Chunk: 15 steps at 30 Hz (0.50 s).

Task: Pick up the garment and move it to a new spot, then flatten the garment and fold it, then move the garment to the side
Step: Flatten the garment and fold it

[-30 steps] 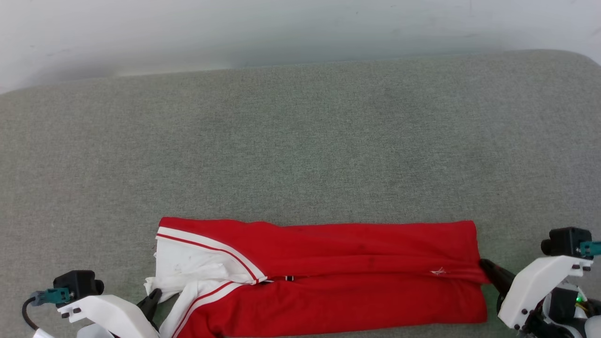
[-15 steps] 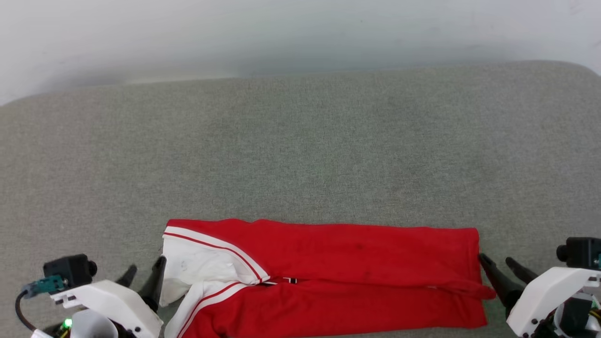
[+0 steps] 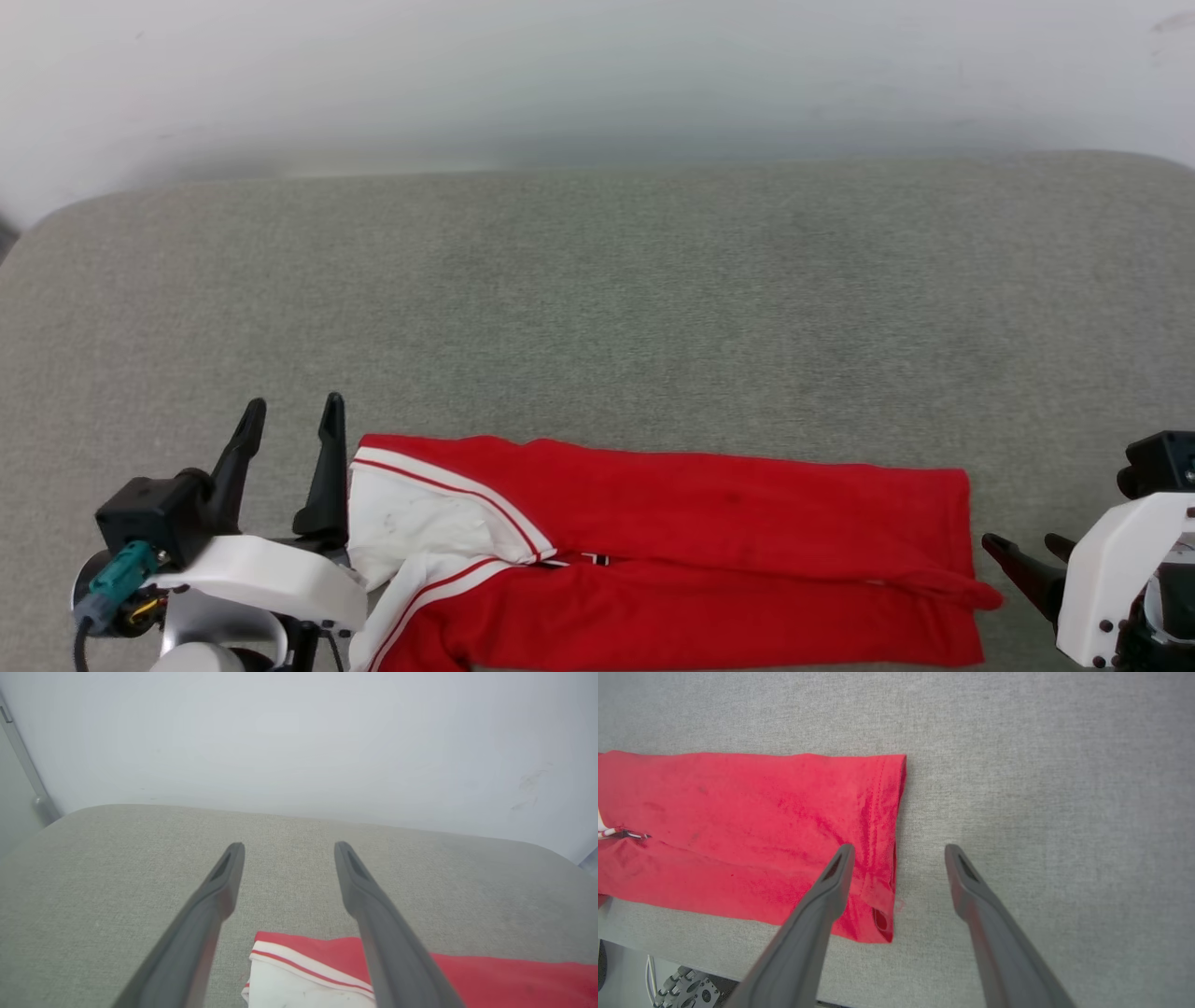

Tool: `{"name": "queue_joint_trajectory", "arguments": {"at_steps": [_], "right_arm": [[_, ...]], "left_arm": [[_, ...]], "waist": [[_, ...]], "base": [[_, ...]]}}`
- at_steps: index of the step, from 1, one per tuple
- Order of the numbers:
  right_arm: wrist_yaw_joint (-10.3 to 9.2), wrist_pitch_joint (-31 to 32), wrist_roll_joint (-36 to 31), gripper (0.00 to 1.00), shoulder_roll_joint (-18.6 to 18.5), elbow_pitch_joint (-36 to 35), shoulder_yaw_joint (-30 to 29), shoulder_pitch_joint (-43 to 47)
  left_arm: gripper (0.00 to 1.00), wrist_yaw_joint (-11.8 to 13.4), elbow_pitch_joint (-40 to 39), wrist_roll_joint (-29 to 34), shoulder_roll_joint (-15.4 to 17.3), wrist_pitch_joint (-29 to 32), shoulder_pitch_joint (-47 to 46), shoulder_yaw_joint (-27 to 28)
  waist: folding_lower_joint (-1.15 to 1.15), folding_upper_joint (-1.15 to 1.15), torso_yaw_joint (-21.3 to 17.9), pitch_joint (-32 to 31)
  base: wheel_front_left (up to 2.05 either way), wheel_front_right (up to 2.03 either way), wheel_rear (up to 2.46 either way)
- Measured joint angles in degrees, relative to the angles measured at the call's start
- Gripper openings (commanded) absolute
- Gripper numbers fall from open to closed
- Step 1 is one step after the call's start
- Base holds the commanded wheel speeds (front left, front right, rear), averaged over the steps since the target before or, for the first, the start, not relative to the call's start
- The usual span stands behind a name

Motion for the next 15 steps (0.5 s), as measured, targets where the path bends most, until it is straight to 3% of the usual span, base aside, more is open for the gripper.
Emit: {"name": "queue_joint_trajectory", "arguments": {"at_steps": [7, 15], "right_arm": [[0.00, 3.66, -0.91, 1.00, 0.90, 0.96, -0.22, -0.82], [0.00, 3.72, -0.48, 1.00, 2.65, 7.93, 0.24, -2.54]], "left_arm": [[1.00, 1.14, -3.12, 5.03, -1.85, -2.36, -1.57, -2.86], [1.00, 0.59, -3.30, 5.58, -2.59, -2.30, -3.12, -4.16]], "waist": [[0.00, 0.00, 2.98, 2.44], [0.00, 0.00, 5.19, 6.37]], "base": [[0.00, 0.00, 0.00], [0.00, 0.00, 0.00]]}}
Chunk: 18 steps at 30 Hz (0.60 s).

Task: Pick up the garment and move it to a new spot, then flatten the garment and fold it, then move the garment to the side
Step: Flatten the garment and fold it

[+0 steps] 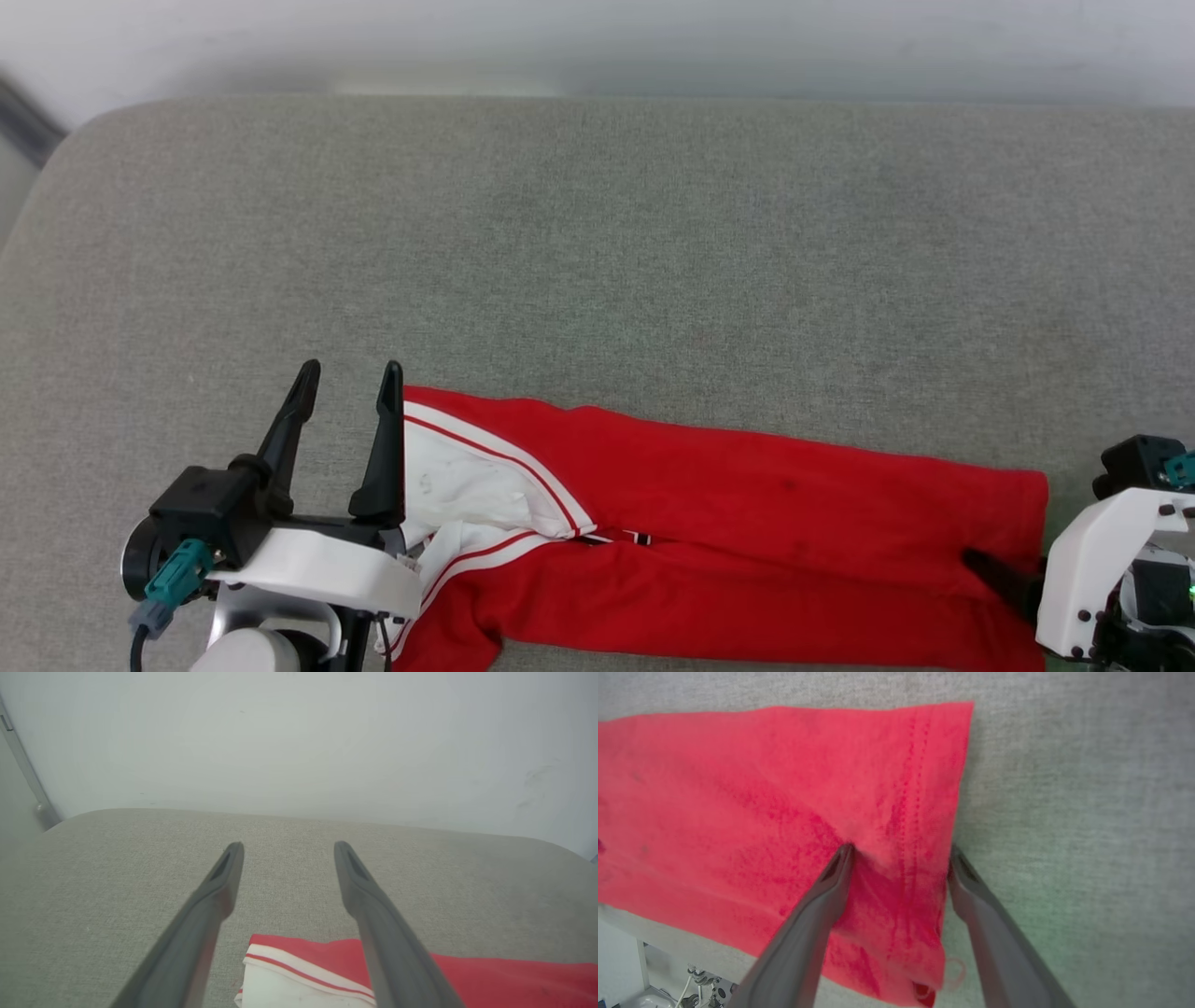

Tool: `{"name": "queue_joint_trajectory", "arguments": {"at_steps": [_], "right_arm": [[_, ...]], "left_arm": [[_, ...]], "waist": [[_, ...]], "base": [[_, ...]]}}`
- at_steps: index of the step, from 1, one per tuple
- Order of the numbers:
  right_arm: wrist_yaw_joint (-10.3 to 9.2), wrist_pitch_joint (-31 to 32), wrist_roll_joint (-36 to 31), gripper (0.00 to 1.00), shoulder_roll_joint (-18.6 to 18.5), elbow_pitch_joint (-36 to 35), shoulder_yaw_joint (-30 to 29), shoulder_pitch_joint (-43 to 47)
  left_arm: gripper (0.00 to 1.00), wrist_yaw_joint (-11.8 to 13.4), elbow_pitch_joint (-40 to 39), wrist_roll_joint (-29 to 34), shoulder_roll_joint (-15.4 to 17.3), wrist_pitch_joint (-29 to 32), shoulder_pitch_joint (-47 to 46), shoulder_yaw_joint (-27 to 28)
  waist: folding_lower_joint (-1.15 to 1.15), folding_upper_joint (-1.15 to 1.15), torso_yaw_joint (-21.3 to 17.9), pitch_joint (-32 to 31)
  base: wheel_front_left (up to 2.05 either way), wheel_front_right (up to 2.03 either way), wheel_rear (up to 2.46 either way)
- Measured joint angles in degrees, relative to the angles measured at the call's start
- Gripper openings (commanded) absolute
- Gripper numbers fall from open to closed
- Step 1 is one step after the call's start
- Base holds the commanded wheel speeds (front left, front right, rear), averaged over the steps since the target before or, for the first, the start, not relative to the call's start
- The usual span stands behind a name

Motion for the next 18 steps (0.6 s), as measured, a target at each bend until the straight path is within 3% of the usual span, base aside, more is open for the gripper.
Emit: {"name": "queue_joint_trajectory", "arguments": {"at_steps": [3, 4, 5, 6, 18], "right_arm": [[-0.01, -0.33, 0.42, 1.00, 0.07, 1.72, 0.36, -0.79], [-0.01, -0.35, 0.74, 0.73, 0.05, 2.15, 0.51, -0.83], [-0.01, -0.42, 0.91, 0.32, 0.02, 2.40, 0.75, -0.95], [-0.02, -0.76, 1.42, 0.00, -0.02, 2.64, 0.91, -1.02], [0.01, -3.42, 2.66, 0.00, -3.04, 1.18, 3.92, -2.82]], "left_arm": [[1.00, -0.05, 0.37, 0.07, 0.04, 0.03, -0.75, -0.03], [1.00, -0.10, 0.48, 0.15, 0.04, 0.03, -0.76, -0.07], [1.00, -0.10, 0.57, 0.26, 0.05, 0.03, -0.76, -0.08], [1.00, -0.09, 0.68, 0.31, 0.08, 0.02, -0.82, -0.10], [1.00, 1.09, 2.25, 1.70, 0.81, 0.03, -0.87, -0.45]], "waist": [[0.00, 0.00, 0.16, 0.94], [0.00, 0.00, 0.12, 1.06], [0.00, 0.00, 0.03, 1.13], [0.00, 0.00, -0.10, 1.17], [0.00, 0.00, -2.00, -2.03]], "base": [[0.00, 0.00, 0.00], [0.00, 0.00, 0.00], [0.00, 0.00, 0.00], [0.00, 0.00, 0.00], [0.00, 0.00, 0.00]]}}
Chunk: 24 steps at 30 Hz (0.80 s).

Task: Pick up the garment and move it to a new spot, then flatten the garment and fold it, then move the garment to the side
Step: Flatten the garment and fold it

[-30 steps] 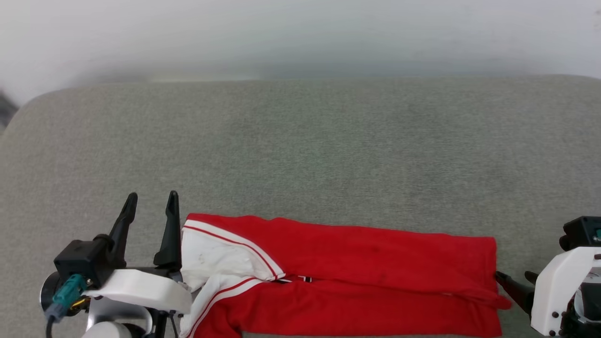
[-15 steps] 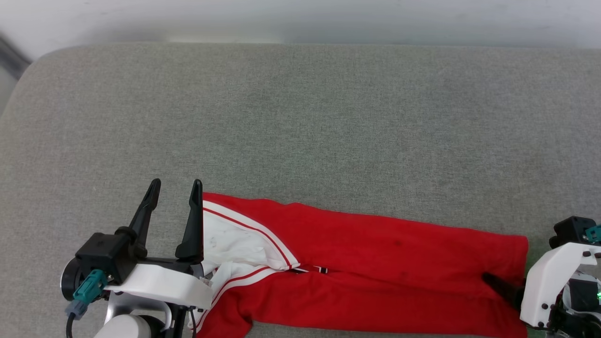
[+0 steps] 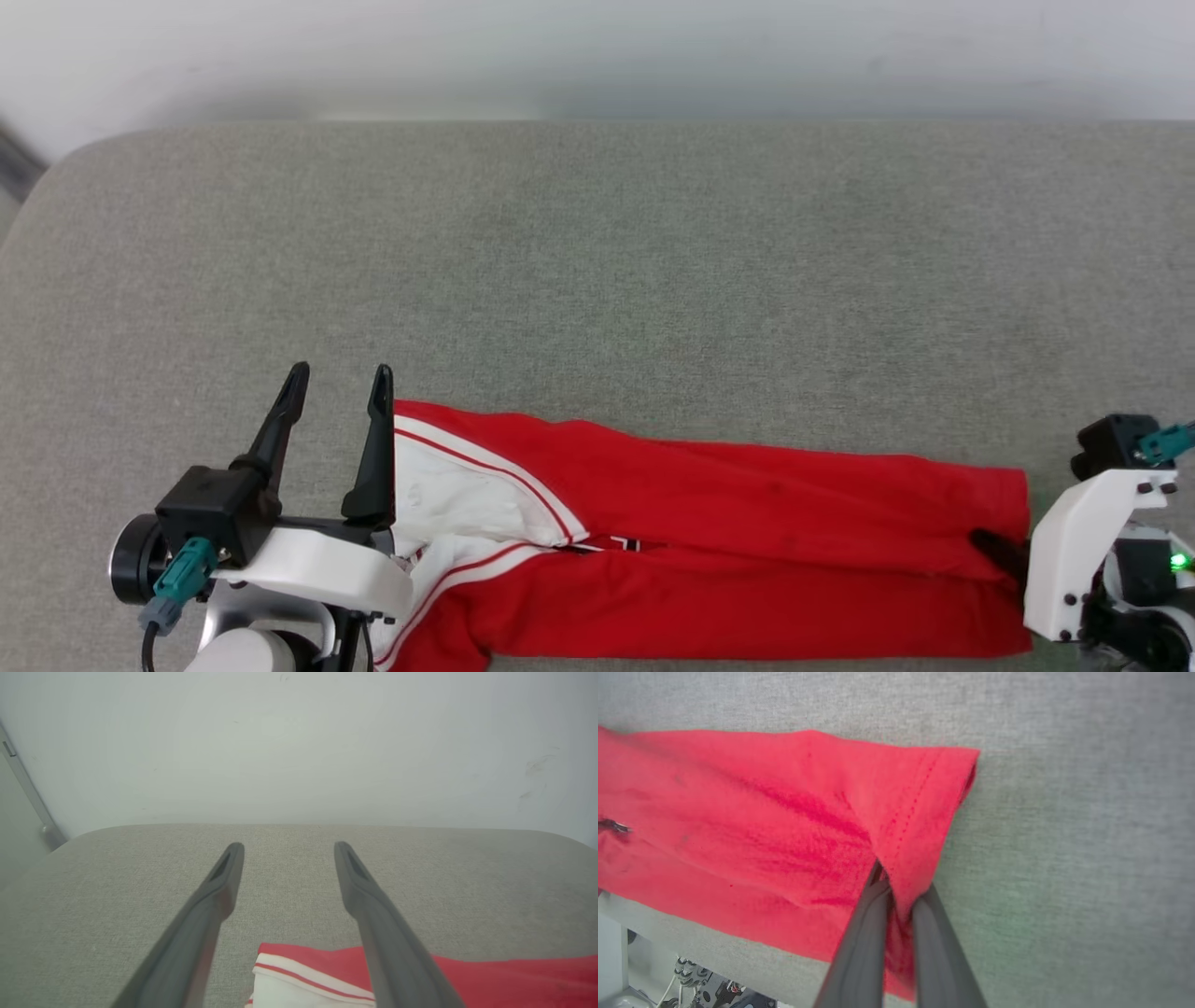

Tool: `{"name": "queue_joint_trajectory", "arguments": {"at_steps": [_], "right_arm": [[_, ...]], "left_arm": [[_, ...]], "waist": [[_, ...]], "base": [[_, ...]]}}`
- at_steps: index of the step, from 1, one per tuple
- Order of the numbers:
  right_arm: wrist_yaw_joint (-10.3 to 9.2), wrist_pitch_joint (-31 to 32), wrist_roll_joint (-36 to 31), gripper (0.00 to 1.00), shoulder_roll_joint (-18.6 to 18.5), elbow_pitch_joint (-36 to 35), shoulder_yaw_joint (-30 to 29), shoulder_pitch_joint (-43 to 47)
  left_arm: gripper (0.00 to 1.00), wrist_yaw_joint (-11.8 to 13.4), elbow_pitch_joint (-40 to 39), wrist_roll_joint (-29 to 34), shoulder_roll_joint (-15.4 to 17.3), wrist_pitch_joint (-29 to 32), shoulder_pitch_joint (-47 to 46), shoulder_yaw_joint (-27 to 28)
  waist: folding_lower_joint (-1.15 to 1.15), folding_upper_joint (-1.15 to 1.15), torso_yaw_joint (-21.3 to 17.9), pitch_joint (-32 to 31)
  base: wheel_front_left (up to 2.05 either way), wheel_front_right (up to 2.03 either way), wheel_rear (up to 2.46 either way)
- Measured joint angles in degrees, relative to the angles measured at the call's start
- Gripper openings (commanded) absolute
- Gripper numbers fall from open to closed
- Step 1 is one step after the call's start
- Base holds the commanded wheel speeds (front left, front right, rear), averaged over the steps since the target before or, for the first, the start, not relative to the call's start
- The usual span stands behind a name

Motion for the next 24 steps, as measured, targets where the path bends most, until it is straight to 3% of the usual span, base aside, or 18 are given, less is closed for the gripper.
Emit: {"name": "queue_joint_trajectory", "arguments": {"at_steps": [5, 13, 18, 19, 23, 24], "right_arm": [[0.00, 1.52, -1.24, 0.00, -1.27, -1.58, -2.93, -0.01], [-0.01, 5.30, -3.77, 0.00, -2.55, -3.25, -13.58, 1.40], [-0.01, 8.76, -0.91, 0.00, -1.59, -3.92, -16.34, 1.25], [-0.01, 9.67, 0.11, 0.00, -0.92, -4.27, -16.46, 1.03], [-0.01, 17.42, 12.18, 0.00, 7.36, -5.46, -16.62, -1.27], [-0.01, 23.72, 20.94, 0.00, 11.11, -6.26, -17.15, -2.44]], "left_arm": [[1.00, 0.92, -0.19, 0.20, 0.29, 0.03, 1.21, 0.03], [1.00, 1.51, -0.92, 0.24, 0.70, 0.20, 1.87, 0.09], [1.00, 1.92, -1.02, 0.23, 0.70, 0.20, 1.94, 0.11], [1.00, 1.92, -1.01, 0.23, 0.70, 0.20, 1.94, 0.11], [1.00, 1.87, -0.91, 0.14, 0.67, 0.27, 1.91, -0.03], [1.00, 1.54, -0.88, 0.14, 0.54, 0.30, 1.51, -0.37]], "waist": [[0.00, 0.00, -1.29, -1.99], [0.00, 0.00, -3.46, -2.80], [0.00, 0.00, -4.31, -2.35], [0.00, 0.00, -4.41, -2.28], [0.00, 0.00, -4.46, -2.36], [0.00, 0.00, -3.79, -2.50]], "base": [[0.00, 0.00, 0.00], [0.00, 0.00, 0.00], [0.00, 0.00, 0.00], [0.00, 0.00, 0.00], [0.00, 0.00, 0.00], [0.00, 0.00, 0.00]]}}
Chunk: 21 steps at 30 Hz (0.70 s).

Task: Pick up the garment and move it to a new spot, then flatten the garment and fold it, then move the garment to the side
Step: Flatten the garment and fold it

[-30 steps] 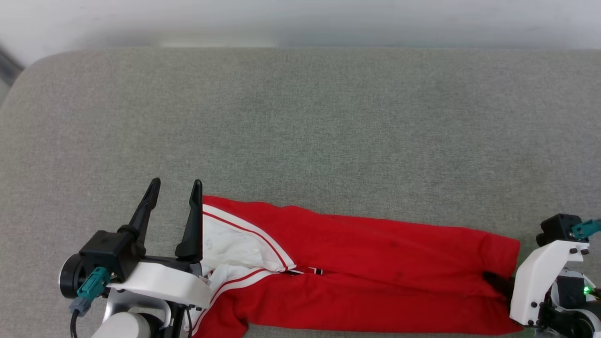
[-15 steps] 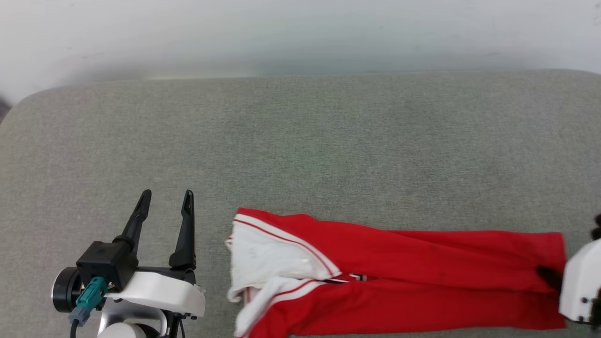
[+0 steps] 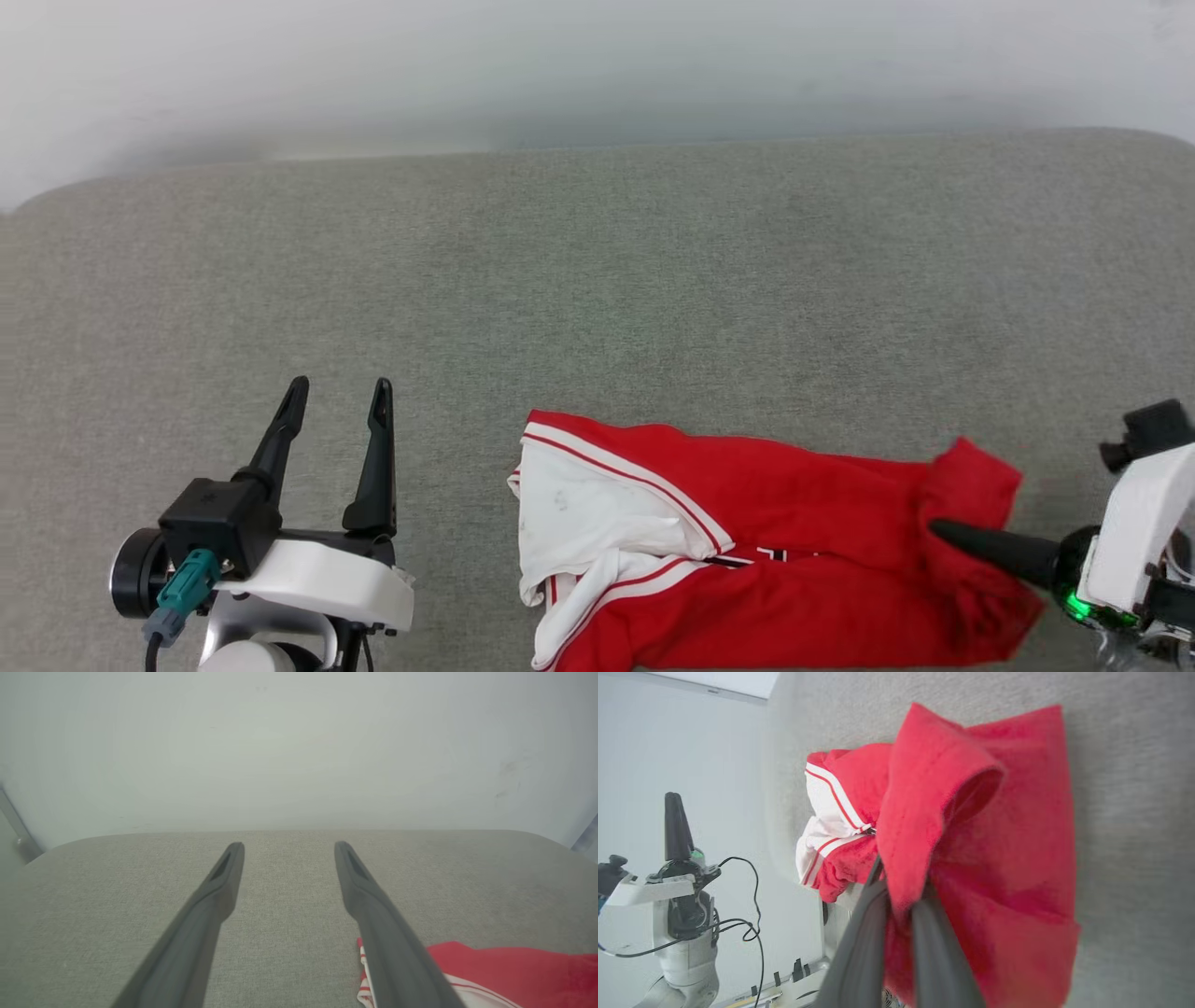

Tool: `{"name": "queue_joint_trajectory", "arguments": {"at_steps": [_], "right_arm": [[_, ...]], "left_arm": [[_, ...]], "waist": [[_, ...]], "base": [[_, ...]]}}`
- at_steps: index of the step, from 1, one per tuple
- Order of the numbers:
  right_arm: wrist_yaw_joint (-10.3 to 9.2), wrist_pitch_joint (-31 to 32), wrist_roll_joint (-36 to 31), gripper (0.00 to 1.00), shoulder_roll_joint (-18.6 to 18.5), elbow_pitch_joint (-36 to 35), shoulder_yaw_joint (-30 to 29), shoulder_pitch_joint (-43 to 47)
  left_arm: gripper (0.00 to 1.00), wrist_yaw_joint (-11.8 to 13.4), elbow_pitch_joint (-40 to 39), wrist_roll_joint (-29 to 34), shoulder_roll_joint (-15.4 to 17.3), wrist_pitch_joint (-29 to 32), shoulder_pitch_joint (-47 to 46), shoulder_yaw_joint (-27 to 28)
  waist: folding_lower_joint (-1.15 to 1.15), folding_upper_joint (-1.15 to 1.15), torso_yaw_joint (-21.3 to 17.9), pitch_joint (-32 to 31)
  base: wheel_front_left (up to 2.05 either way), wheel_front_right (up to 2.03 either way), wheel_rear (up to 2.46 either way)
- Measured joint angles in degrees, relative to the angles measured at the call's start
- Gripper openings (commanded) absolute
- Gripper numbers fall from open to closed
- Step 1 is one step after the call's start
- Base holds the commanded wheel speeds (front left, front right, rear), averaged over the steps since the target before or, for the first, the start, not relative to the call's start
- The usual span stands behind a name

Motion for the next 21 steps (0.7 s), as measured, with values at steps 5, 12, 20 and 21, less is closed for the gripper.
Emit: {"name": "queue_joint_trajectory", "arguments": {"at_steps": [5, 12, 20, 21], "right_arm": [[0.00, 2.91, 8.68, 0.00, 0.71, 2.69, 1.81, -0.85], [0.00, -2.40, 17.57, 0.00, 0.89, 7.68, 12.99, -2.55], [0.00, -13.39, 25.52, 0.00, 0.96, 14.43, 31.67, -8.76], [0.00, -14.45, 25.02, 0.00, 0.97, 15.19, 32.78, -9.20]], "left_arm": [[1.00, -0.22, 0.05, 0.00, -0.45, 0.07, -0.46, -0.51], [1.00, -0.40, 0.12, -0.02, -0.71, 0.07, -0.87, -1.00], [1.00, -0.71, -0.15, 0.05, -1.09, 0.32, -3.05, -1.48], [1.00, -0.73, -0.13, 0.10, -1.18, 0.32, -3.32, -1.52]], "waist": [[0.00, 0.00, 1.76, -0.10], [0.00, 0.00, 4.40, 0.59], [0.00, 0.00, 5.91, 3.89], [0.00, 0.00, 5.97, 4.26]], "base": [[0.00, 0.00, 0.00], [0.00, 0.00, 0.00], [0.00, 0.00, 0.00], [0.00, 0.00, 0.00]]}}
